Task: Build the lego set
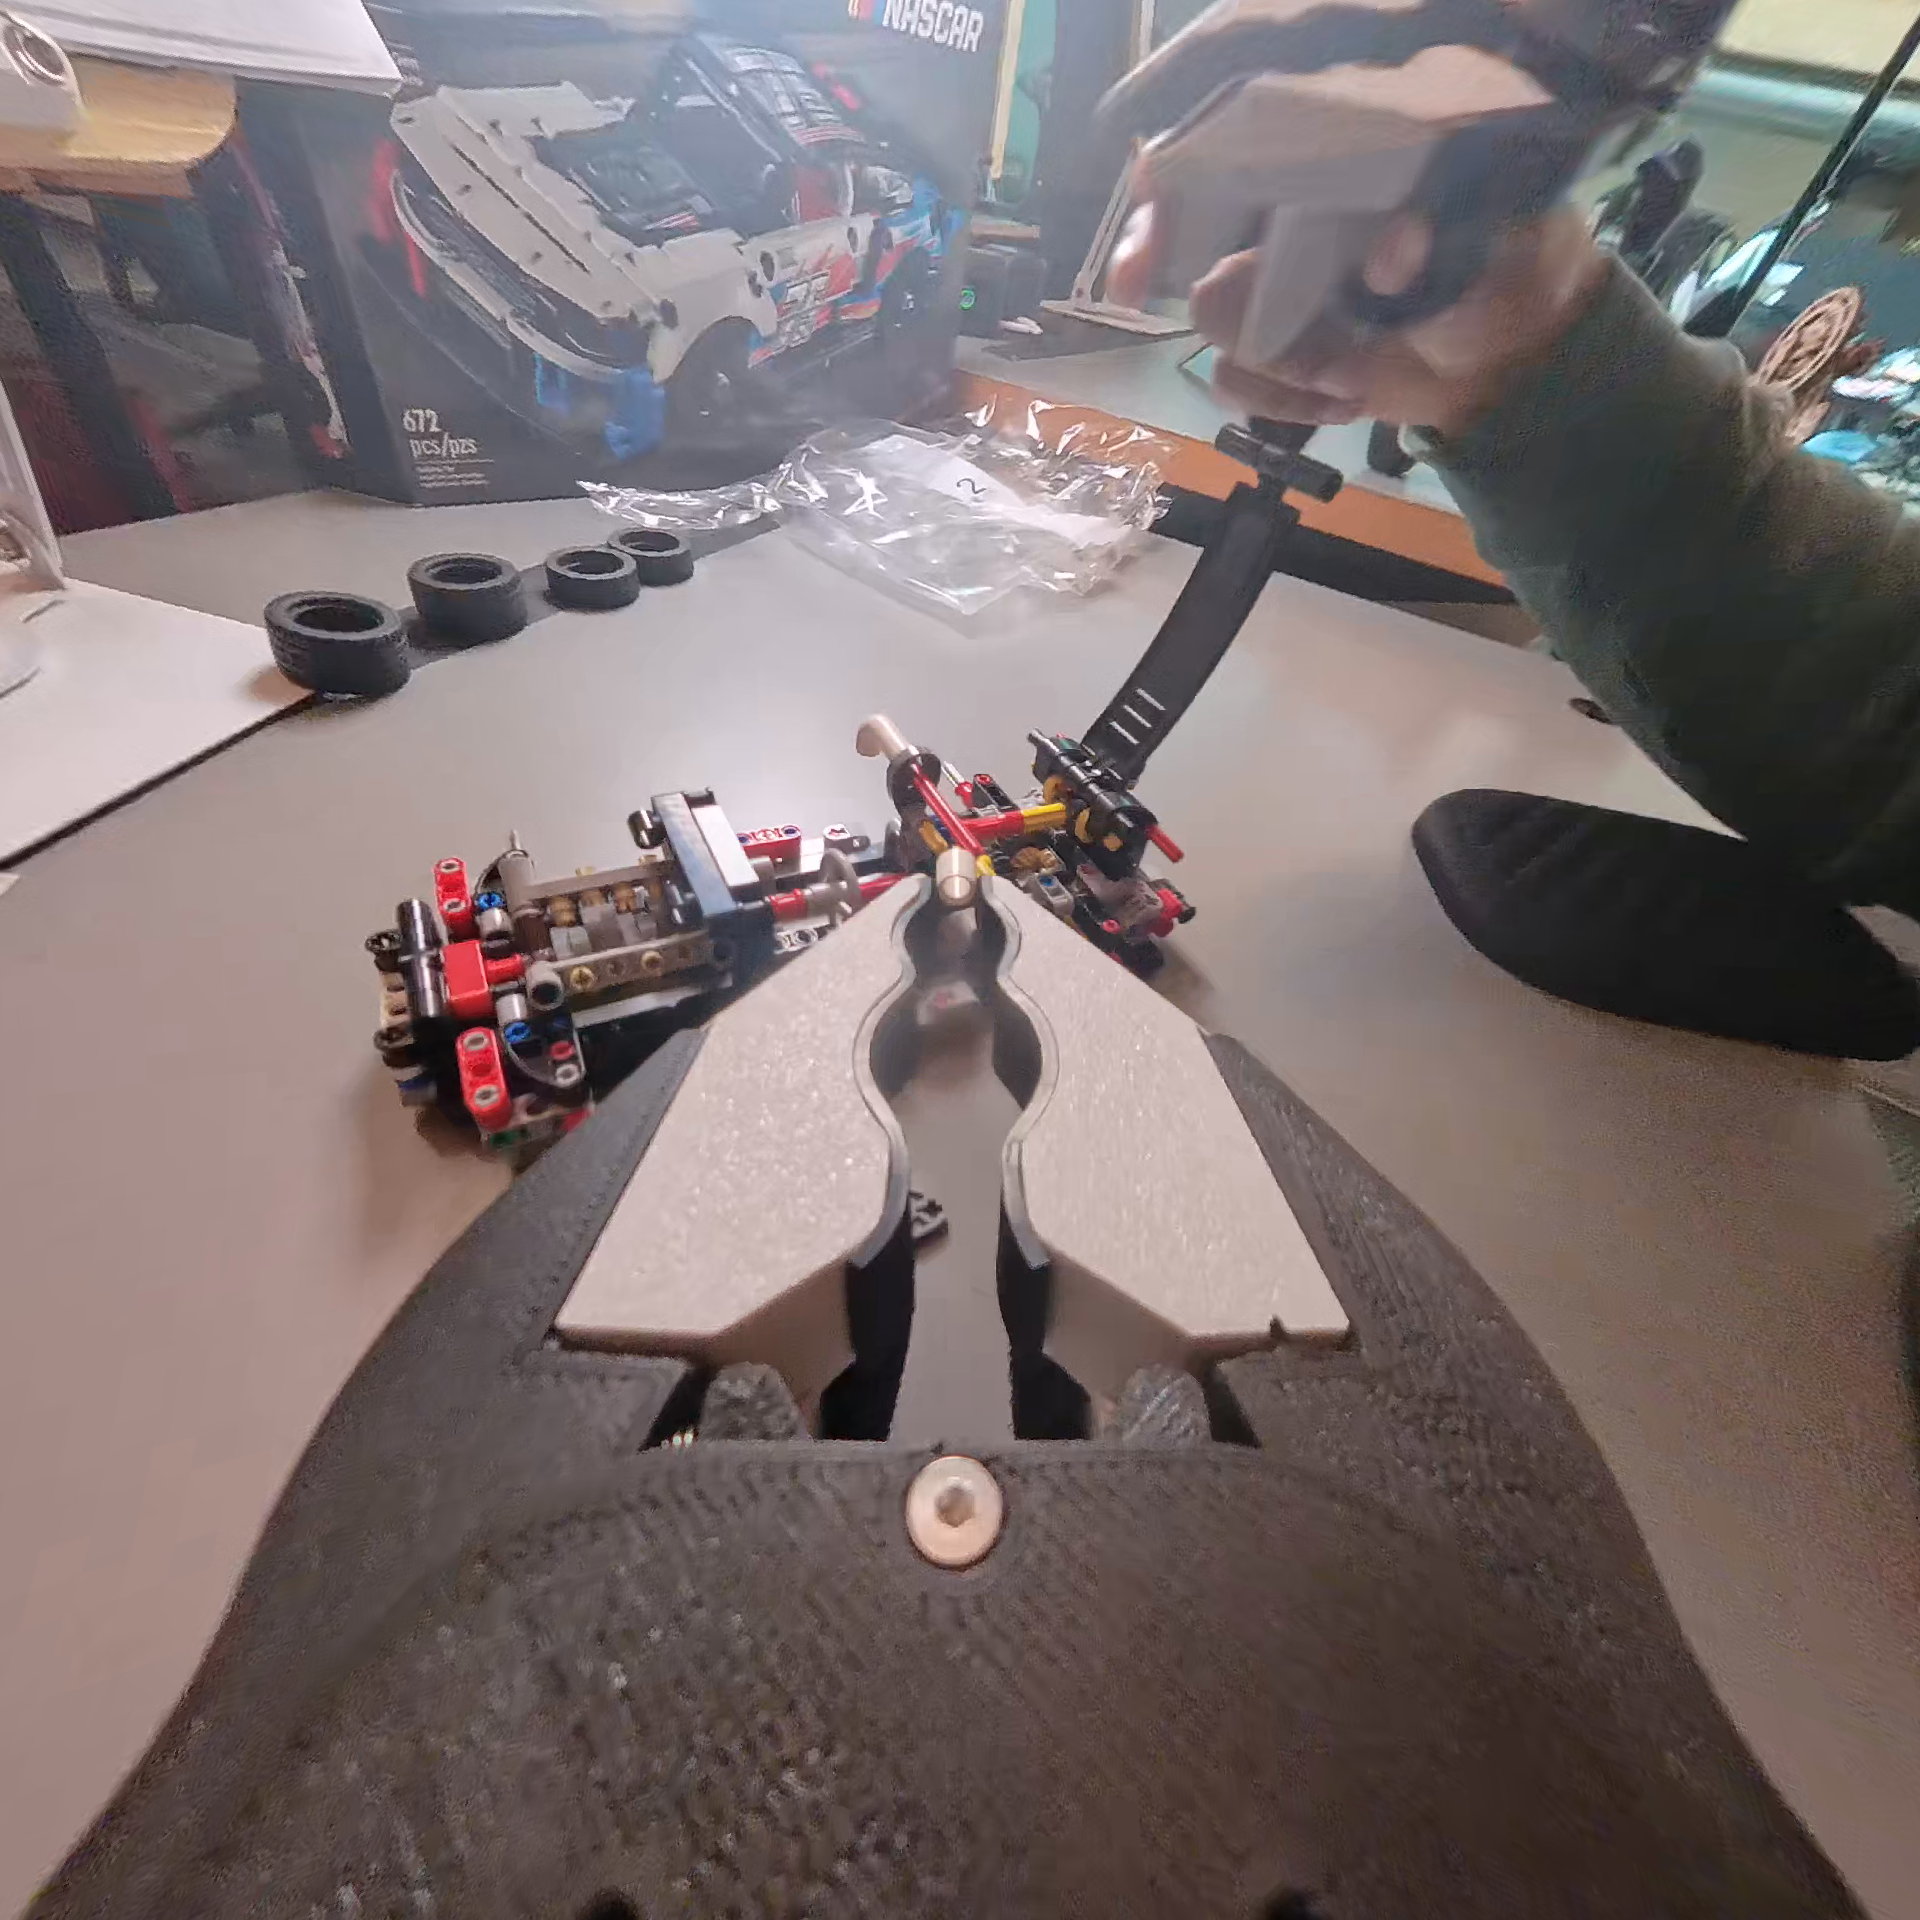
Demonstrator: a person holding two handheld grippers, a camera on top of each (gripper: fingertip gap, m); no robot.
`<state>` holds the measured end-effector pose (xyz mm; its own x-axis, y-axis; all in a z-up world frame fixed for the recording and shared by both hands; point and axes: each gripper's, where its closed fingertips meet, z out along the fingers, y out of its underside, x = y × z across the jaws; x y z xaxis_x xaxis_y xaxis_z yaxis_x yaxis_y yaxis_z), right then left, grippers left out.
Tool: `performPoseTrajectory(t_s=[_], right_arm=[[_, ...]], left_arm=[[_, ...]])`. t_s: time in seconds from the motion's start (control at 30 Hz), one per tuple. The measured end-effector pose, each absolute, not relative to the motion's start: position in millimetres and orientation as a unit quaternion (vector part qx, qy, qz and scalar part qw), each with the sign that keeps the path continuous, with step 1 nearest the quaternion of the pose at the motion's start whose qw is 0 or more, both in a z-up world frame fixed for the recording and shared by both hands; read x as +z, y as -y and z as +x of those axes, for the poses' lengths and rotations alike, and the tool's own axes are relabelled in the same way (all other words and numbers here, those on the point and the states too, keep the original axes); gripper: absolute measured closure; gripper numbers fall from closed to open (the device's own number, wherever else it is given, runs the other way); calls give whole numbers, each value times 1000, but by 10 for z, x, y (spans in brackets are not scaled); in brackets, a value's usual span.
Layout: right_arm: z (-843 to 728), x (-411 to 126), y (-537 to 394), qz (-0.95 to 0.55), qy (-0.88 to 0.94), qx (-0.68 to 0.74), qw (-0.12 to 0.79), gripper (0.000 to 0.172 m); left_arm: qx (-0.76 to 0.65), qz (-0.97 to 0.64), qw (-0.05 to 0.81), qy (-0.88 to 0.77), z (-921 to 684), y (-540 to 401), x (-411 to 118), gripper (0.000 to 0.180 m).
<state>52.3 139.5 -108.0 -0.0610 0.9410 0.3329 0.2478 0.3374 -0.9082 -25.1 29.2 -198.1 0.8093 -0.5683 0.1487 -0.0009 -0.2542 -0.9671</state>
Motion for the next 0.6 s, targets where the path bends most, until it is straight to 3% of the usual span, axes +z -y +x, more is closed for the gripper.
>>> performPoseTrajectory(t_s=[0.13,0.23,0.33,0.5,0.6], right_arm=[[201,-1882,-1429,-467,697,414,354,156],[88,-2200,-1263,-449,713,470,263,145],[29,-2269,-1156,-427,715,502,233,140],[70,-2326,-1067,-415,725,502,224,159],[136,-2334,-1001,-425,714,506,231,159]], left_arm=[[-220,-769,567,-196,-108,-426,-2086,176],[-212,-772,566,-198,-38,-408,-2147,176],[-194,-777,563,-205,-18,-395,-2223,176],[-204,-770,568,-207,5,-397,-2212,176],[-212,-768,569,-205,5,-378,-2202,176]])
